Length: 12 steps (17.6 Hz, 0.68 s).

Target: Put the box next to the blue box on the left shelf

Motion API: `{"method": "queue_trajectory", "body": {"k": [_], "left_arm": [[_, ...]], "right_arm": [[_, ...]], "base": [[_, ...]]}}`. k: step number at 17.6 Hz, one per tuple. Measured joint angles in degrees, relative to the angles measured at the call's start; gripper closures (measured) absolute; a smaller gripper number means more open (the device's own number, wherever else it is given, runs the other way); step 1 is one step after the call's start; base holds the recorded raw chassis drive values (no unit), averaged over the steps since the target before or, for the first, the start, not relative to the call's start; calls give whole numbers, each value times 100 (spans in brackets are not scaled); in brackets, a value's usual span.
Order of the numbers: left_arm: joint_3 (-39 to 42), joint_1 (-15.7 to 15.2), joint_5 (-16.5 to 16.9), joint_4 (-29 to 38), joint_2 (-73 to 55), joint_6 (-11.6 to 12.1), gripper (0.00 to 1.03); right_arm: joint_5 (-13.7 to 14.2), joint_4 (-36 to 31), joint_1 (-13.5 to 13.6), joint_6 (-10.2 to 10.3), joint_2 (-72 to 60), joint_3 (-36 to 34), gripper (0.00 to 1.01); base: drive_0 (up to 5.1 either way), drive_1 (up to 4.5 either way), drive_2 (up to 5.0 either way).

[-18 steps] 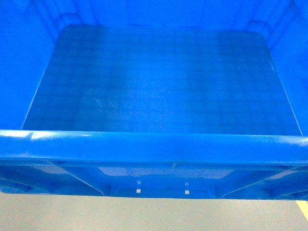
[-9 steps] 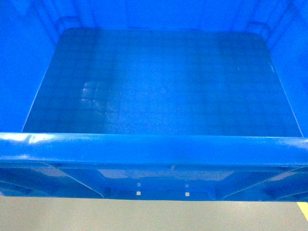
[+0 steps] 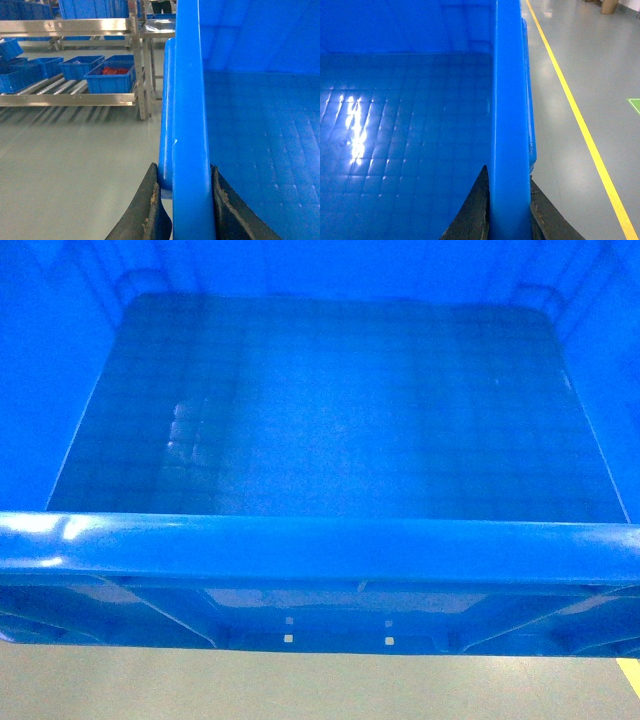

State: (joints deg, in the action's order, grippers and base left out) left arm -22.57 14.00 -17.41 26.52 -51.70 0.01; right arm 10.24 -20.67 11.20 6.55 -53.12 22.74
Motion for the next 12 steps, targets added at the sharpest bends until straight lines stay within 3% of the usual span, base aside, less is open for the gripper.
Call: {"method": "queue_trajectory", "body": {"k": [12], "left_arm": [[0, 0, 0, -24, 0, 2, 85]], "right_arm": [[2, 31, 0, 0, -7, 0, 92]], "base": [[7, 427, -412]]}}
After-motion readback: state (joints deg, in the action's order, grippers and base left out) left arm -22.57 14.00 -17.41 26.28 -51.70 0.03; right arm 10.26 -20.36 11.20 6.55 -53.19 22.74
